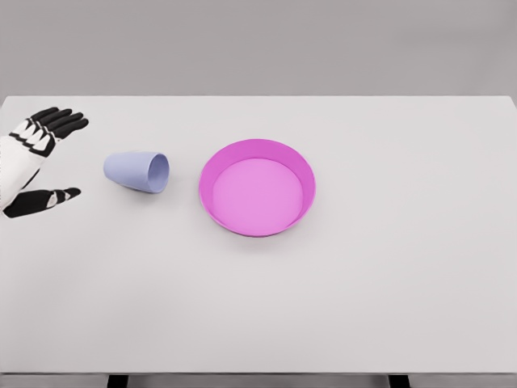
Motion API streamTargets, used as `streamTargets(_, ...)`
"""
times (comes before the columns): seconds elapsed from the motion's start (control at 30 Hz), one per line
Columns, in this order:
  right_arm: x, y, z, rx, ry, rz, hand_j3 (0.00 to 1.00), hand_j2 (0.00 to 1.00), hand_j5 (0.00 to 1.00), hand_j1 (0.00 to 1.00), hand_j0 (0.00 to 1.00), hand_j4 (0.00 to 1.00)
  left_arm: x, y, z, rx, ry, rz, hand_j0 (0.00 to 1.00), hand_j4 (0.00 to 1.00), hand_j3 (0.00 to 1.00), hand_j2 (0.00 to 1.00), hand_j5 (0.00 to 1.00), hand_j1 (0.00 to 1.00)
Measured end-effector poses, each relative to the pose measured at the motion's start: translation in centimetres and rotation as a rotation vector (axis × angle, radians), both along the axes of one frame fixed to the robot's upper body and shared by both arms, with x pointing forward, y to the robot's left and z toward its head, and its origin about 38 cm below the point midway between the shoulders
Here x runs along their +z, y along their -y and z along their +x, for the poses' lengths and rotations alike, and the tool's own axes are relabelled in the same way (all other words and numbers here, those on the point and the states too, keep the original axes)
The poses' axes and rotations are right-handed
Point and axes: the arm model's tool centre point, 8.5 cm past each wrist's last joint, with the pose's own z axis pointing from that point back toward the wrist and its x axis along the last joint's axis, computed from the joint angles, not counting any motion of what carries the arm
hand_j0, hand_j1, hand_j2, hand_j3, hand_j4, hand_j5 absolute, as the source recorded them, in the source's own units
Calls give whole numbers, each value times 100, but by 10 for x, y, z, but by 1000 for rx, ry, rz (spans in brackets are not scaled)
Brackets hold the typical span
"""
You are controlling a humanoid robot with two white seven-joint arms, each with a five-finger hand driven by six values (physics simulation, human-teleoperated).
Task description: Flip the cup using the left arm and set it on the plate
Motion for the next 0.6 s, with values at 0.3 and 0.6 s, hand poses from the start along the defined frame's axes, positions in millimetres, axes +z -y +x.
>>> streamTargets(0.3,0,0,-1,0,-2,0,100,100,100,100,100,100,61,23,79,-70,67,195,100,100,100,100,100,100)
streamTargets(0.6,0,0,0,0,0,0,100,100,100,100,100,100,-6,19,96,-74,-145,291,100,100,100,100,100,100)
